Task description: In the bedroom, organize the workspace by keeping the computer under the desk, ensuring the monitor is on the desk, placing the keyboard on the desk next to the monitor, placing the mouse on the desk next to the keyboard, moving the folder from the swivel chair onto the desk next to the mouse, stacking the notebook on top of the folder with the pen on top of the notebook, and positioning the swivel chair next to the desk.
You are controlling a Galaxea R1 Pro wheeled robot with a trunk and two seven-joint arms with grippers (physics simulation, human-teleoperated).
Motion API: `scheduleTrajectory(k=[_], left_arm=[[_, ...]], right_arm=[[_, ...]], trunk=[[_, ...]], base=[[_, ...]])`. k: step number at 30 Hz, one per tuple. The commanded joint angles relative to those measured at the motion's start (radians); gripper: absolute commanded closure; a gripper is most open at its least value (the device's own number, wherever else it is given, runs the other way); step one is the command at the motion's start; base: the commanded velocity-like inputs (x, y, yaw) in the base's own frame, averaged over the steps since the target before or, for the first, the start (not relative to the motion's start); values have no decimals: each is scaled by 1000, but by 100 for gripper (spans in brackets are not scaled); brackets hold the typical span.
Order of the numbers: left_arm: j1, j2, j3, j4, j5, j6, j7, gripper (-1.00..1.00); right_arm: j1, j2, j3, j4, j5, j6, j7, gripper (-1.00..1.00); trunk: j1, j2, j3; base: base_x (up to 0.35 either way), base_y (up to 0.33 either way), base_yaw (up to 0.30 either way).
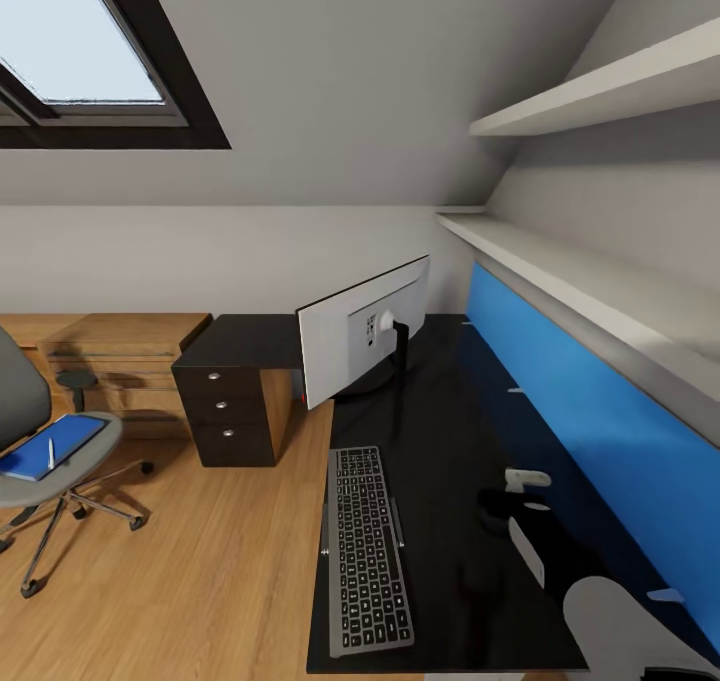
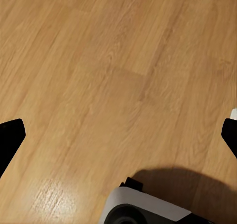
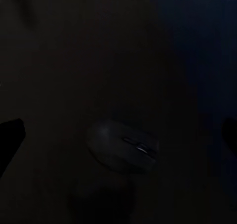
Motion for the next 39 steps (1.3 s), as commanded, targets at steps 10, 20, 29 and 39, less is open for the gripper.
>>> scheduleTrajectory(k=[10,20,29,39], left_arm=[[0,0,88,-203,25,10,8,-100],[1,42,112,-295,51,400,-41,-100],[0,51,114,-313,77,457,-92,-100],[0,53,114,-312,75,459,-93,-100]], right_arm=[[0,-2,-6,-24,-7,-1,4,-100],[0,2,-9,-47,-15,3,-1,-100],[0,3,-12,-48,-15,3,-3,-100],[0,3,-9,-48,-15,-1,1,-100]], trunk=[[12,-23,-11],[50,-93,-43],[85,-156,-71],[123,-226,-102]], base=[[0,0,0],[0,0,0],[0,0,0],[0,0,0]])
